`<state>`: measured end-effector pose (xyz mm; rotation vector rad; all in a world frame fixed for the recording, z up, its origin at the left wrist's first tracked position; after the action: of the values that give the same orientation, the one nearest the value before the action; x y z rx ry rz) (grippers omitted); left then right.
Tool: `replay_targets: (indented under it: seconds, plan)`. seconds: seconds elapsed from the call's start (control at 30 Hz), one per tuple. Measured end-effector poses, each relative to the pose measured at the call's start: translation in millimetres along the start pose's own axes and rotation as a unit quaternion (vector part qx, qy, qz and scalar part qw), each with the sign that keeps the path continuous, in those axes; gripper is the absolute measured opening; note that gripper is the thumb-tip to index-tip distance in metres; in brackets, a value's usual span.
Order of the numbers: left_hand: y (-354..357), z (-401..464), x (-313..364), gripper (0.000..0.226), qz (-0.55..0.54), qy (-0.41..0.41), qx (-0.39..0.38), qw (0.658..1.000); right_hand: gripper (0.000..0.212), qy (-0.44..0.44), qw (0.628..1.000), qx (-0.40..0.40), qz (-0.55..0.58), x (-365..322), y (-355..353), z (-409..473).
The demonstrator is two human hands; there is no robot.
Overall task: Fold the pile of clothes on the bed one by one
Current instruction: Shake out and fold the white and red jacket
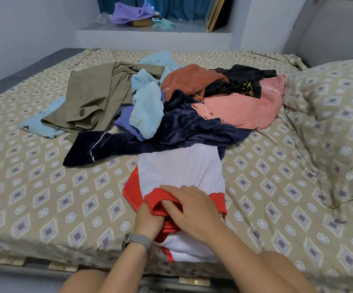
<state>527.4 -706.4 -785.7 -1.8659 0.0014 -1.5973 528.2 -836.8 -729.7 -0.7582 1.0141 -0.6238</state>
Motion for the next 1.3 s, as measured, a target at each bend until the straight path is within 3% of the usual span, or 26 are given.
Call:
replay_targets:
  seconds: [0.1, 0.13, 0.2, 0.23, 0.3, 0.33, 0.43, 0.5, 0.57, 0.63, 0.77, 0.87, 1.0, 1.03, 1.13, 1.17, 1.23, 1.3]
  plan:
    - [-15, 8, 1, 0.037, -0.014, -0.035, 0.145, 0.989, 0.077, 0.012, 0.995, -0.024, -0.092, -2, 16, -5]
    - [-21, 10, 4, 0.05, -0.039, -0.076, 0.156, 0.984, 0.079, 0.015, 0.994, -0.029, -0.105, -1, 19, -4]
    - [-25, 14, 8, 0.07, -0.148, -0.194, 0.097, 0.965, 0.072, 0.0, 0.99, -0.076, -0.12, 2, 23, -4]
    - [-24, 14, 8, 0.066, -0.176, -0.229, 0.048, 0.956, 0.065, -0.012, 0.988, -0.113, -0.108, 4, 23, -4]
    - [-23, 16, 8, 0.04, -0.139, -0.21, -0.017, 0.968, 0.058, -0.004, 0.986, -0.164, -0.024, 9, 14, -2]
    - [-24, 17, 5, 0.031, -0.125, -0.195, -0.015, 0.973, 0.055, 0.029, 0.987, -0.154, 0.024, 17, 7, 1]
    - [-29, 23, -3, 0.014, -0.191, -0.218, 0.006, 0.957, 0.054, 0.169, 0.984, 0.023, 0.042, 59, -16, 15]
    - [-34, 28, -6, 0.011, -0.194, -0.216, 0.039, 0.956, 0.049, 0.253, 0.967, 0.016, 0.02, 83, -27, 11]
    - [-36, 32, -9, 0.011, -0.153, -0.185, 0.068, 0.969, 0.057, 0.279, 0.953, -0.1, 0.07, 94, -28, 0]
    - [-35, 33, -9, 0.014, -0.088, -0.159, 0.081, 0.98, 0.068, 0.241, 0.955, -0.152, 0.077, 93, -27, -10]
    - [-31, 34, -12, 0.033, 0.024, -0.133, 0.096, 0.986, 0.064, 0.163, 0.984, -0.074, 0.02, 90, -20, -19]
    - [-32, 26, 2, 0.051, 0.042, -0.073, 0.127, 0.988, 0.052, 0.106, 0.991, -0.052, -0.06, 88, -14, -28]
    - [-31, 16, 17, 0.027, 0.092, 0.018, 0.102, 0.99, 0.037, 0.03, 0.988, 0.066, -0.135, 72, -24, -36]
    - [-29, 14, 17, 0.029, 0.134, 0.029, 0.075, 0.988, 0.038, 0.021, 0.987, 0.064, -0.144, 68, -26, -37]
    - [-18, 1, 8, 0.069, 0.327, 0.022, -0.058, 0.943, 0.042, 0.093, 0.986, -0.051, -0.126, 71, -23, -45]
    - [-13, -5, 3, 0.085, 0.379, 0.025, -0.096, 0.92, 0.039, 0.124, 0.986, -0.049, -0.098, 71, -26, -45]
    - [-7, -14, -5, 0.101, 0.42, 0.029, -0.13, 0.898, 0.029, 0.198, 0.98, 0.02, -0.012, 73, -36, -39]
    - [-7, -13, -7, 0.106, 0.377, 0.007, -0.125, 0.918, 0.025, 0.281, 0.952, 0.101, 0.071, 89, -40, -31]
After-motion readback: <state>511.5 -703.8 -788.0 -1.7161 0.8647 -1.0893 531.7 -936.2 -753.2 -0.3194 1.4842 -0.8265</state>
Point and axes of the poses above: each hand's wrist, its own z-axis towards the middle knuckle, its own y-axis out of the palm, x = y × z, the point moved 3 cm from there along z, towards the middle knuckle, and after that the axes turned 15 degrees about x, right-handed, at the moved point
